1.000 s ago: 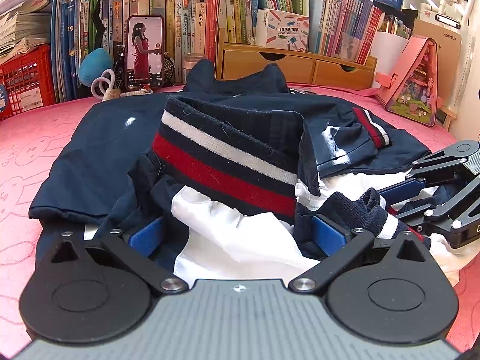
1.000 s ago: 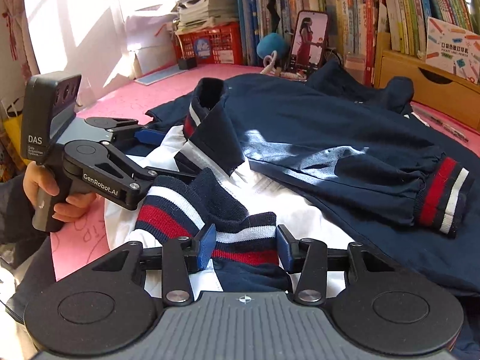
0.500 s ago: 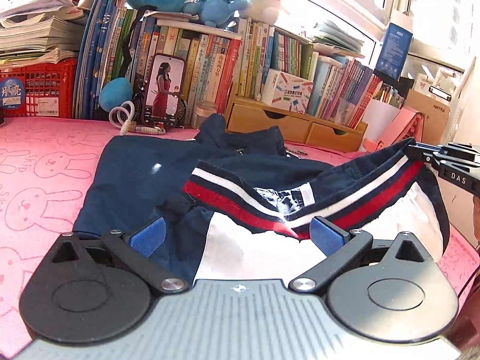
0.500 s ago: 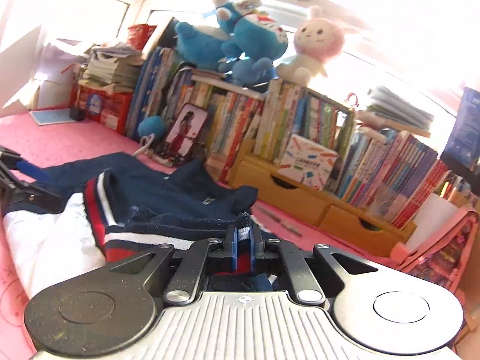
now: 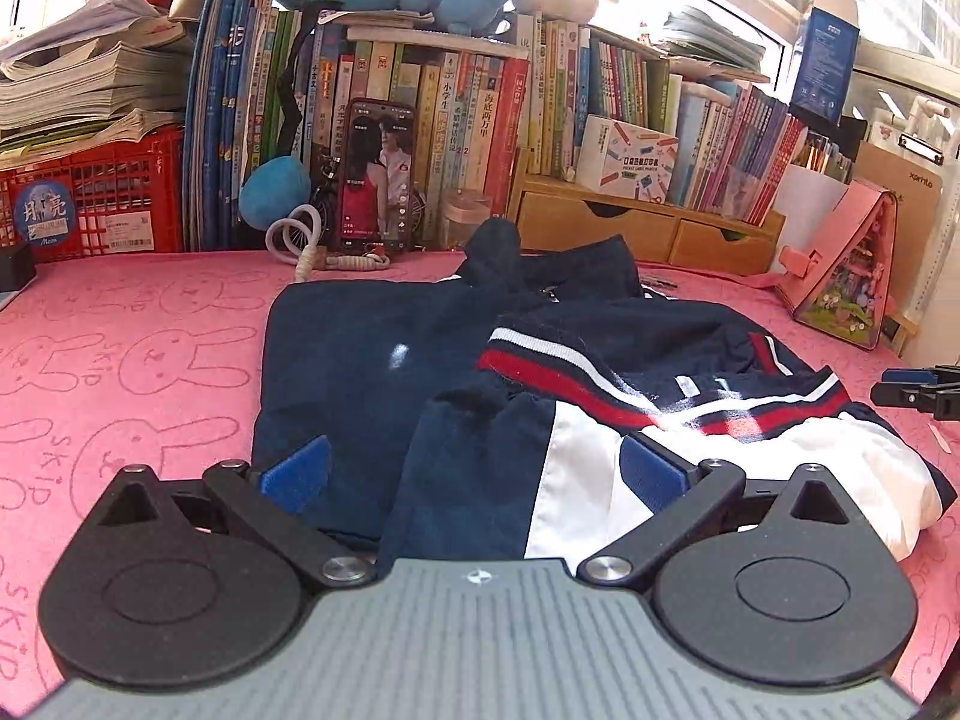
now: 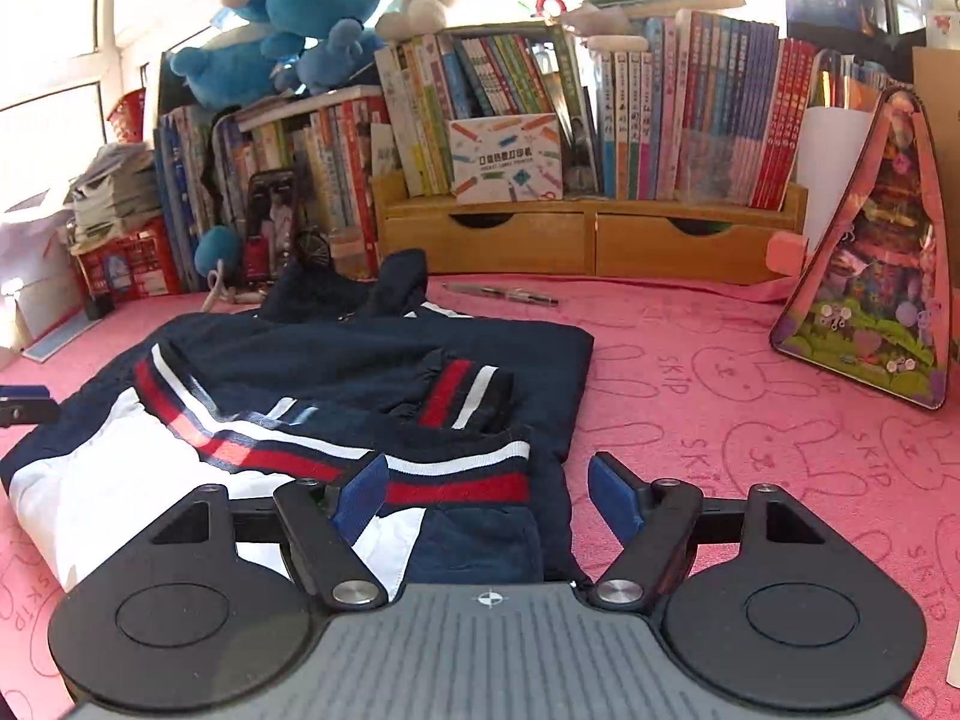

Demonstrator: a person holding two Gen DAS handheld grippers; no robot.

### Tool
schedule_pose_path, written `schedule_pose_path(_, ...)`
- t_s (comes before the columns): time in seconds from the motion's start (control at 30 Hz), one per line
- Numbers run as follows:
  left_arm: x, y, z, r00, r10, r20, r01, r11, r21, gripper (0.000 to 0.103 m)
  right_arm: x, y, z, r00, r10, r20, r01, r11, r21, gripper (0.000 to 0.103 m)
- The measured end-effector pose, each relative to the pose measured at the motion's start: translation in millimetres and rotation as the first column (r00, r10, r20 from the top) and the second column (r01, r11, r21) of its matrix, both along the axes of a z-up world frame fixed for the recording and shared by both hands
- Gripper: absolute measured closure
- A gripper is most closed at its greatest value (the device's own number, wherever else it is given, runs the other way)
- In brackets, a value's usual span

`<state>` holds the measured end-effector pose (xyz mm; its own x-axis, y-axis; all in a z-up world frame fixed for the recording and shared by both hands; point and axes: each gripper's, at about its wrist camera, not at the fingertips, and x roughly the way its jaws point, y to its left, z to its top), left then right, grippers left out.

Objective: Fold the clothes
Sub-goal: 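Lay the waistband on the jacket and open the right gripper, then grasp the striped cuff with the left gripper while the right gripper grasps the waistband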

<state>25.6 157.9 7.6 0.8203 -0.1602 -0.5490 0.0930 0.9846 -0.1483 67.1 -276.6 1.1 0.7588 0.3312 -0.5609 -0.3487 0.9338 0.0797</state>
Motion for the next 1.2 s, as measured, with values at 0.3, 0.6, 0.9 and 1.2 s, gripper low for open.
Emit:
schedule_pose_path(0.3, 64.4, -22.1, -22.0, 0.983, -0.092, -0.158, 0.097, 0.995, 0.021, 0.000, 10.1, 17.5, -22.7, 0.996, 0.011, -0.085, -0.010, 1.000, 0.009, 0.018)
schedule_pose_path(0.6, 69.4, -52.1, -19.4, 0.988, -0.133, -0.079, 0.146, 0.970, 0.195, 0.000, 8.8, 22.6, -27.6, 1.000, -0.024, 0.009, 0.023, 0.999, 0.031, 0.016)
schedule_pose_path(0.9, 49.5, -72.9, -19.5, 0.971, -0.240, 0.016, 0.223, 0.921, 0.320, 0.045, -2.9, 29.5, -32.1, 0.996, -0.015, 0.087, 0.017, 1.000, -0.024, 0.059)
schedule_pose_path(1.2, 61.3, -65.2, -21.5, 0.988, -0.152, 0.000, 0.148, 0.963, 0.225, 0.060, 17.5, 16.5, -31.5, 0.997, -0.077, 0.001, 0.077, 0.996, 0.055, 0.067)
